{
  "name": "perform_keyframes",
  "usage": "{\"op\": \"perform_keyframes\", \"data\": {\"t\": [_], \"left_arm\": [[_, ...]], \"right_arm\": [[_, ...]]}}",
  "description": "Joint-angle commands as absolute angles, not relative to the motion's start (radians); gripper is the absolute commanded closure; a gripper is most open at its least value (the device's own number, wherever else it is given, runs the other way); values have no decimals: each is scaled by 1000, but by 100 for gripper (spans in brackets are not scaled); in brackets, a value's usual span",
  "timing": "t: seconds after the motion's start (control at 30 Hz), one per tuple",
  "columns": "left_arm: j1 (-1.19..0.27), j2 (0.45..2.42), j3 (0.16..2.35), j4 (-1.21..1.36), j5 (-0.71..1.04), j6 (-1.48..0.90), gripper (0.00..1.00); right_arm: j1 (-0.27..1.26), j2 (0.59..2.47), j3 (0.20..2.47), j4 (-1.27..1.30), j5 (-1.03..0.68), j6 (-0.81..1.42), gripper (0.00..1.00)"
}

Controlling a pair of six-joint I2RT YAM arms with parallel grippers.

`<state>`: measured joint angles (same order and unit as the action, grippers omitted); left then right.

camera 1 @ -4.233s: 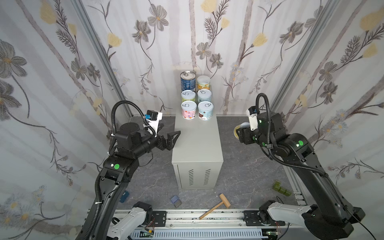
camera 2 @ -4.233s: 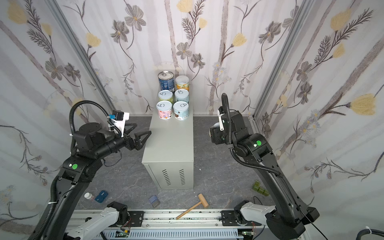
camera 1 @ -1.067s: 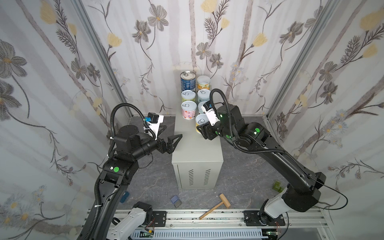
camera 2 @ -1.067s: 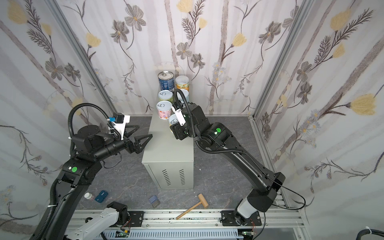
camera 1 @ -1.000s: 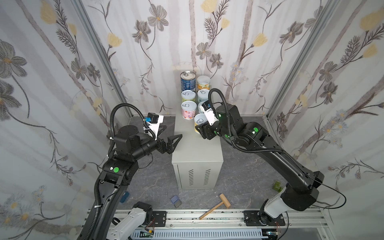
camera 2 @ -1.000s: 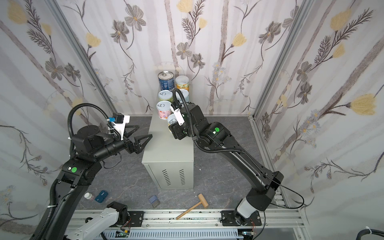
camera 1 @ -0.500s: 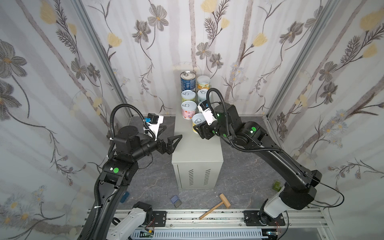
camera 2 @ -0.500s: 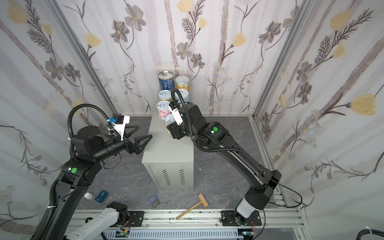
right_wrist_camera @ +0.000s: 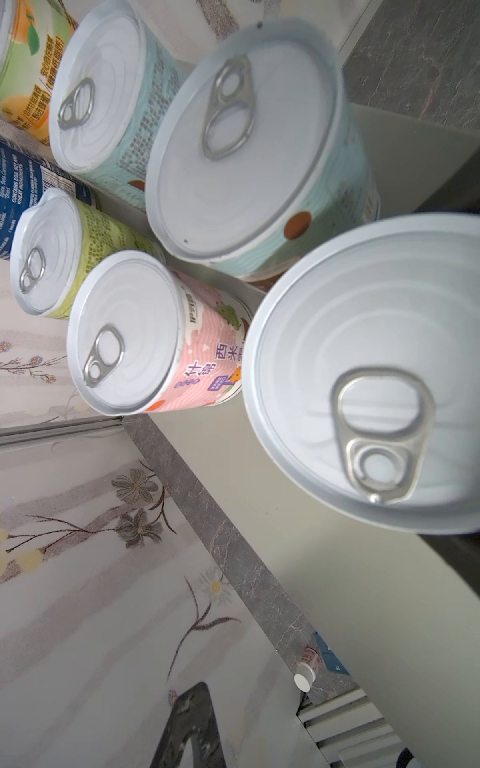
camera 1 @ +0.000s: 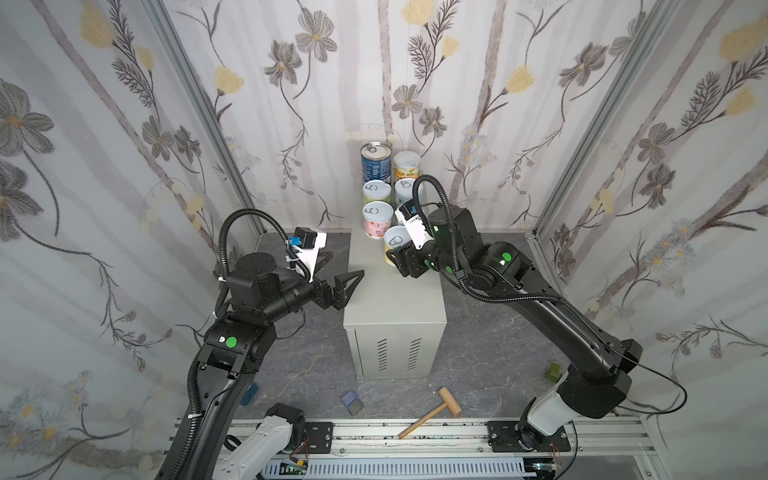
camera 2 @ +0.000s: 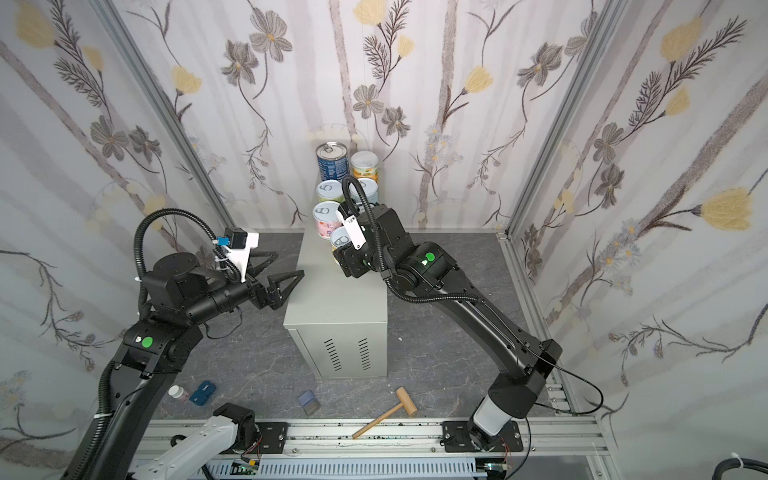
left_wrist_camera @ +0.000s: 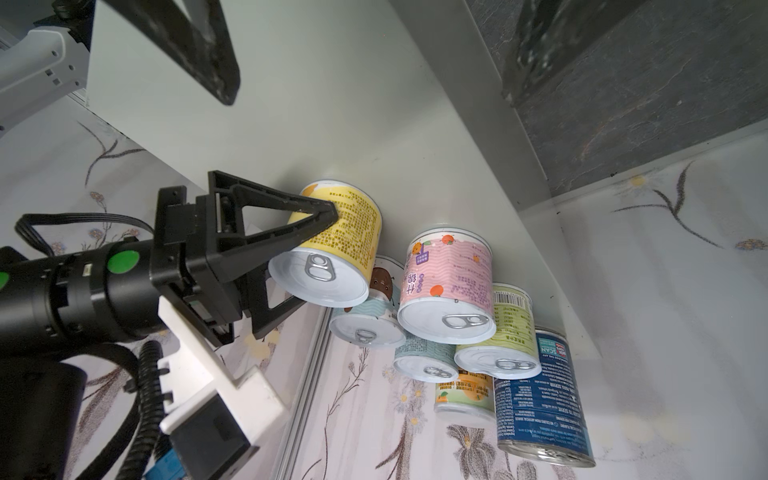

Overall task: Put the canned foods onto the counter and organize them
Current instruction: 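Open the right gripper and withdraw it from the yellow-label can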

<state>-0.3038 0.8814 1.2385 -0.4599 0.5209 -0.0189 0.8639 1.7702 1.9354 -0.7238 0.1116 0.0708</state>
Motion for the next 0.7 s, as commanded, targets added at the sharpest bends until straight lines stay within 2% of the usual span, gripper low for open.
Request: {"op": "perform_keyframes", "data": {"t": [0.0,0.03,0.33,0.57,0.67], "left_arm": [[-302,881,1236,-428,531,-11,0],[-303,883,1236,-427,532,-12,0],[-301,887,1238,-428,531,-11,0],[-302,897,1243,-423,535,-18,0],[-302,902,1244,-415,538,-25,0]], "right_arm": [[865,1743,1937,-707,98,76,6],[865,1730,1936,-706,87,77,1],[858,1525,1849,-708,-6,108,0],[737,1374,1749,-727,79,151,0],[709,1364,1713,-730,176,161,0]]}}
